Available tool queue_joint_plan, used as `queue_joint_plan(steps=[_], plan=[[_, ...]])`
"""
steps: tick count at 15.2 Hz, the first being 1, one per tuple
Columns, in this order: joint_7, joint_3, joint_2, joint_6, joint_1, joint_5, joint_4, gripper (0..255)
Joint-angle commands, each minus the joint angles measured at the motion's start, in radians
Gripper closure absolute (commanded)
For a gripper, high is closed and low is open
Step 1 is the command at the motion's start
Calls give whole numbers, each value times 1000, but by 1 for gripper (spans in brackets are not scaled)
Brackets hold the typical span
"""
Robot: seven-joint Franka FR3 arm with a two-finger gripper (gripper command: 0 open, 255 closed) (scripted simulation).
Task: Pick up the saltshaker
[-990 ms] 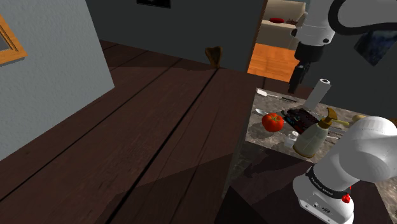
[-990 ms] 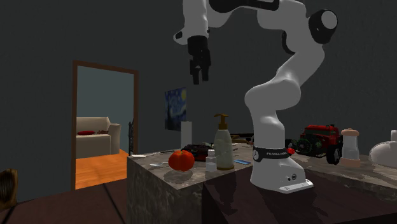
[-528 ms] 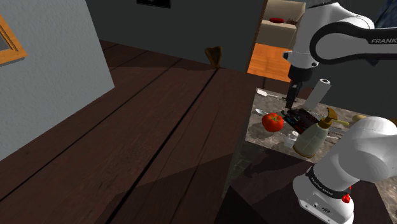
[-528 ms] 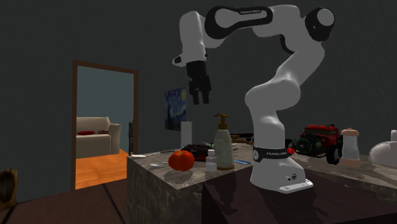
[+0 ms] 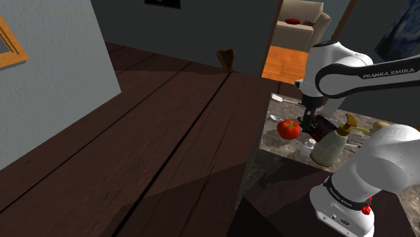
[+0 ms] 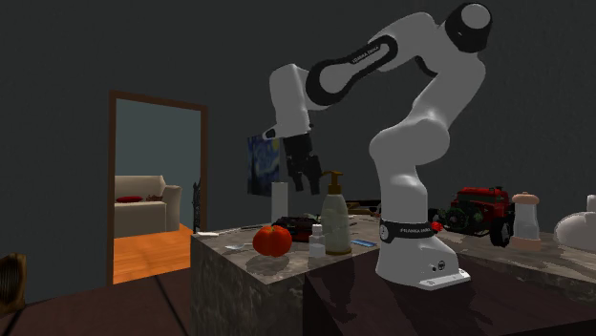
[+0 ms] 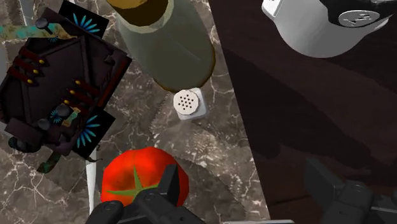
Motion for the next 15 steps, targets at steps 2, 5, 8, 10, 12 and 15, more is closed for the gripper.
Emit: queue_joint_plan(steps=[2,5,8,10,12,15], plan=[[-32,-45,77,109,-36,-70,-52,0],[-51,-85,181,226,-73,-142,-85,0],[-61,-123,312,355,-113,-223,-102,0],[-59,-144,405,437,-139,-277,-103,0],[-45,-148,452,483,-140,-291,-104,0],[-23,-153,526,554,-143,-311,-102,0]])
